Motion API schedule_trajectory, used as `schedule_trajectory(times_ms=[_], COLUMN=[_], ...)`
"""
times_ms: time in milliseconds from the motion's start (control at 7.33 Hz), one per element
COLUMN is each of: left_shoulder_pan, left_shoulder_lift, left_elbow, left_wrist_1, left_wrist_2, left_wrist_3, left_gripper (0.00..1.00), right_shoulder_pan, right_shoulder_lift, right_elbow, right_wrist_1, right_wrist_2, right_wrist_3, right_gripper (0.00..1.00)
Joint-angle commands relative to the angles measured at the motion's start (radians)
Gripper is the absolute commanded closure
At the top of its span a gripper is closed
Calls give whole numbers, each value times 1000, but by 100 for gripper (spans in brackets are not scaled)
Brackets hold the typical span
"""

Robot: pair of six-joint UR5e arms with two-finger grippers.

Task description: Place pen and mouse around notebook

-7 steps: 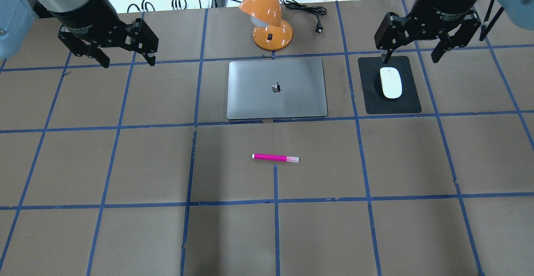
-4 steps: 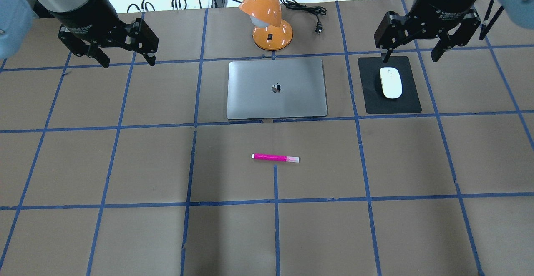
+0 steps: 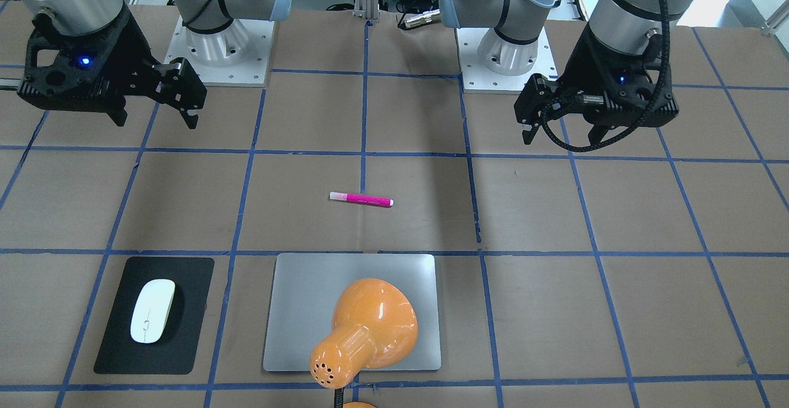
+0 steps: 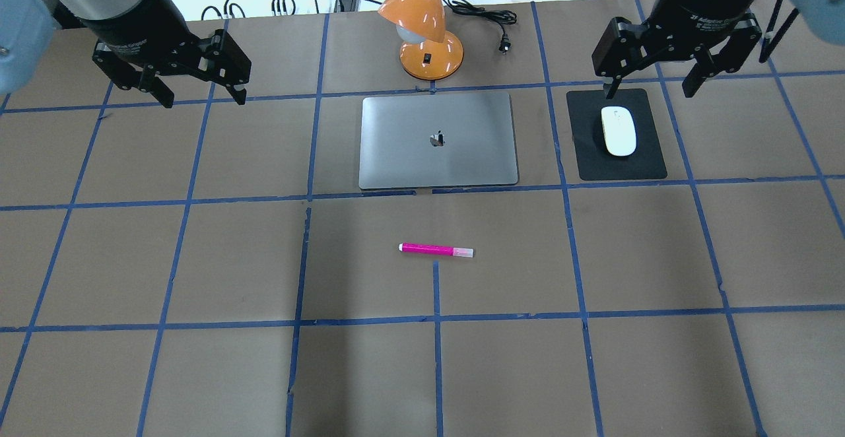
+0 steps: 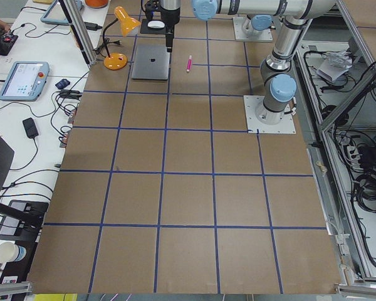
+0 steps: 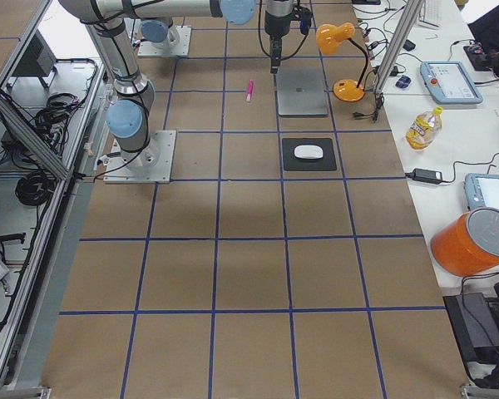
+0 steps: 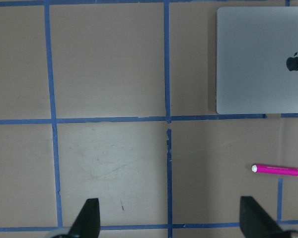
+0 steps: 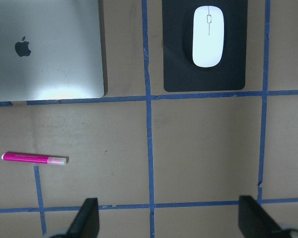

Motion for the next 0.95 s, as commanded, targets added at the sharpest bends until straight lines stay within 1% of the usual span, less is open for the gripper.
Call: schedule_trajectory(times_ms=[0,273,818], left_shoulder_pan=[0,0,0], left_shoulder_lift=[1,-8,13], left_elbow=[-3,-9,-6], left_wrist_1=[0,0,-26], left_wrist_2=[-1,1,1], left_wrist_3=[0,-3,-14], left_gripper=[0,0,0], right_shoulder_pan=[0,0,0], right_shoulder_lift=[0,1,1], right_elbow=[1,-1,1], right_wrist_1=[-2,-2,-2], right_wrist_2=[1,1,0], right_wrist_3=[0,0,0], right_gripper=[0,0,0])
